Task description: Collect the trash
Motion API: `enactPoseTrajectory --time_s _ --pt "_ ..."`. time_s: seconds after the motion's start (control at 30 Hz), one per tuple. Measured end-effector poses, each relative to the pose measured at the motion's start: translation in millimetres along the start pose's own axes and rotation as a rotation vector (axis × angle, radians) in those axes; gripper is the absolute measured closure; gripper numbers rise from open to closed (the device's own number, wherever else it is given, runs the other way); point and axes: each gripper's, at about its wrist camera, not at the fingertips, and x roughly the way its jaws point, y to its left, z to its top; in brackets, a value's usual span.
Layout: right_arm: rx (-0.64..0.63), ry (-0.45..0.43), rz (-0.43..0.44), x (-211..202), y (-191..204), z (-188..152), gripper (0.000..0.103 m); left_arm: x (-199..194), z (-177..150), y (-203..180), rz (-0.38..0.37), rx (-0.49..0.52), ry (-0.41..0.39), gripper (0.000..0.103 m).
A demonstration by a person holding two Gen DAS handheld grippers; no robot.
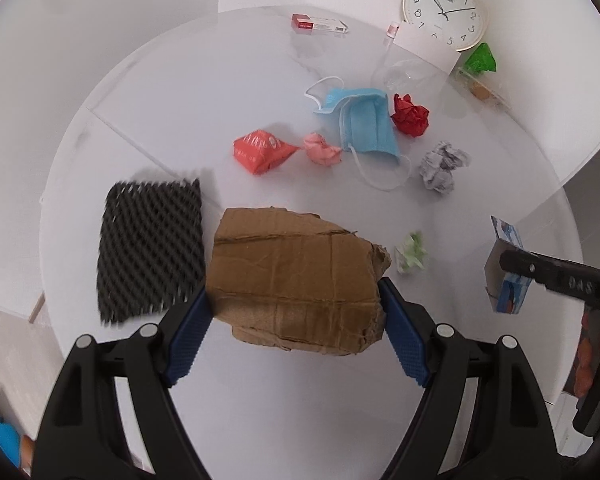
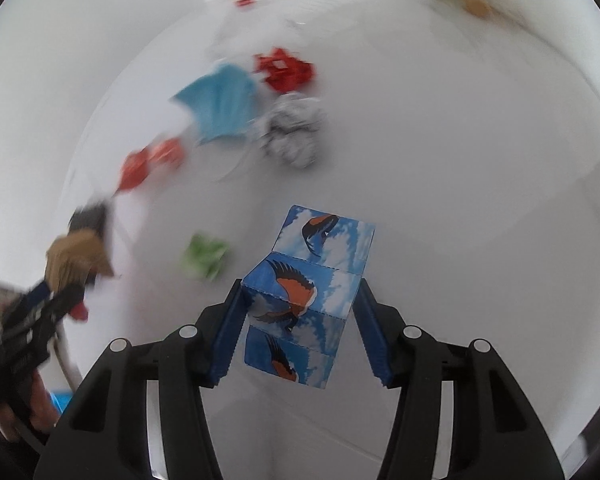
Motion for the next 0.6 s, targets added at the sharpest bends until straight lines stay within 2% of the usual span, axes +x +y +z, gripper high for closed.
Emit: enactPoseTrajectory --time_s 0.27,0.4,0.6 --pt "-0.161 0.048 0.139 -23.0 46.6 -42.1 0.048 -46.9 -51.8 4.9 0.03 -0.09 0.002 0.026" --pt "-0.275 0.076 0.193 -26.3 75.6 -64.7 0.048 -68.3 -89.1 12.6 0.083 -0.137 0.007 0.026" --pt "-0.417 0.117 0.262 -29.1 115.0 -91.7 0.048 -98.7 -145.9 34.8 0.144 -0.27 0.011 0.026"
